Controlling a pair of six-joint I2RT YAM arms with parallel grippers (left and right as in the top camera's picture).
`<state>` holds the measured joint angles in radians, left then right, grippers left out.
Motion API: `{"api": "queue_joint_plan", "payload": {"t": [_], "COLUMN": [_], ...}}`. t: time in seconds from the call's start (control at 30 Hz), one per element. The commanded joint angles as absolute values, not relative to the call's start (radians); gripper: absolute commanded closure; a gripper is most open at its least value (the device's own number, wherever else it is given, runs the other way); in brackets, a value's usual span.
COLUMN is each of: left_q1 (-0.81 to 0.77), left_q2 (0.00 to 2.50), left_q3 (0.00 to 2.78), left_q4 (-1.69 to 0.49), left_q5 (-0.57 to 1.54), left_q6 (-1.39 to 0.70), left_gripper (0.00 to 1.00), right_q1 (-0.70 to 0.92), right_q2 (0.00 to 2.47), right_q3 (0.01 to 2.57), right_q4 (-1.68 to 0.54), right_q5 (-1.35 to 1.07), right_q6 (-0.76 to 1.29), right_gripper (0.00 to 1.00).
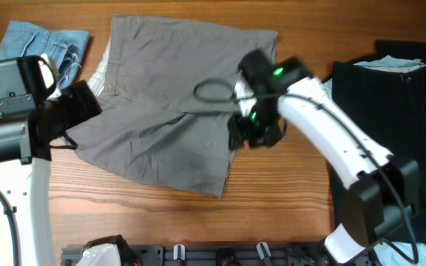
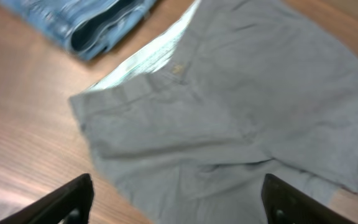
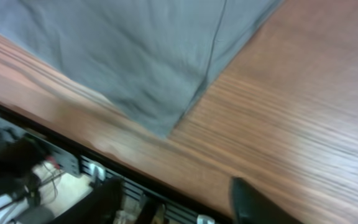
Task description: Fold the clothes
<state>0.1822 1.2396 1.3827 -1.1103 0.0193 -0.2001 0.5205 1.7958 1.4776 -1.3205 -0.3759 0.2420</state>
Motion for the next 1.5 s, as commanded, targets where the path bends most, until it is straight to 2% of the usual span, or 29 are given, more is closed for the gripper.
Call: {"api": "queue_joint_plan", "payload": {"t": [0.0, 0.13, 0.2, 0.33, 0.43, 0.47, 0.67, 0.8, 1.03, 1.2, 1.23, 1.3, 1.33, 1.47], "left_q1": [0.234, 0.287, 0.298, 0.3, 0.3, 0.3, 0.3, 0.3, 0.3, 0.3, 0.3, 0.3, 0.3, 0.3], "left_q2": [1.254, 1.285, 1.301, 1.34, 1.354, 1.357, 1.358, 1.358, 1.358, 1.358, 1.358, 1.358, 1.358, 1.358], "left_q3": [1.383, 1.383, 1.383, 1.383, 1.383, 1.383, 1.383, 1.383, 1.383, 1.383, 1.383, 1.383, 1.383, 1.383], "left_q4": [-1.139, -1.142, -1.142, -1.146, -1.159, -1.164, -1.171, -1.171, -1.156, -1.156, -1.156, -1.156, -1.156, -1.157], "left_q5": [0.01, 0.01, 0.01, 0.027, 0.04, 0.04, 0.04, 0.04, 0.04, 0.041, 0.041, 0.056, 0.063, 0.063], "left_q6": [-0.217, -0.217, -0.217, -0.216, -0.216, -0.216, -0.216, -0.216, -0.216, -0.216, -0.217, -0.216, -0.216, -0.216], "left_gripper": [0.18, 0.19, 0.19, 0.18, 0.16, 0.16, 0.15, 0.15, 0.14, 0.13, 0.13, 0.13, 0.12, 0.11], "right_q1": [0.588, 0.655, 0.683, 0.754, 0.775, 0.775, 0.758, 0.758, 0.724, 0.718, 0.718, 0.718, 0.718, 0.718], "right_q2": [1.782, 1.782, 1.783, 1.791, 1.843, 1.876, 1.916, 1.915, 1.915, 1.915, 1.915, 1.915, 1.915, 1.915], "right_q3": [1.291, 1.107, 1.077, 1.069, 1.069, 1.069, 1.073, 1.085, 1.163, 1.172, 1.172, 1.17, 1.17, 1.17], "right_q4": [-1.264, -1.098, -1.039, -0.97, -0.93, -0.916, -0.892, -0.925, -0.934, -0.879, -0.879, -0.905, -0.938, -0.985], "right_q5": [-0.398, -0.55, -0.595, -0.595, -0.557, -0.58, -0.607, -0.599, -0.63, -0.546, -0.529, -0.486, -0.461, -0.424], "right_q6": [0.291, 0.251, 0.219, 0.229, 0.319, 0.319, 0.38, 0.47, 0.567, 0.789, 0.815, 0.87, 0.9, 0.904], "right_gripper": [0.43, 0.37, 0.37, 0.33, 0.33, 0.39, 0.51, 0.53, 0.36, 0.33, 0.35, 0.46, 0.49, 0.48]}}
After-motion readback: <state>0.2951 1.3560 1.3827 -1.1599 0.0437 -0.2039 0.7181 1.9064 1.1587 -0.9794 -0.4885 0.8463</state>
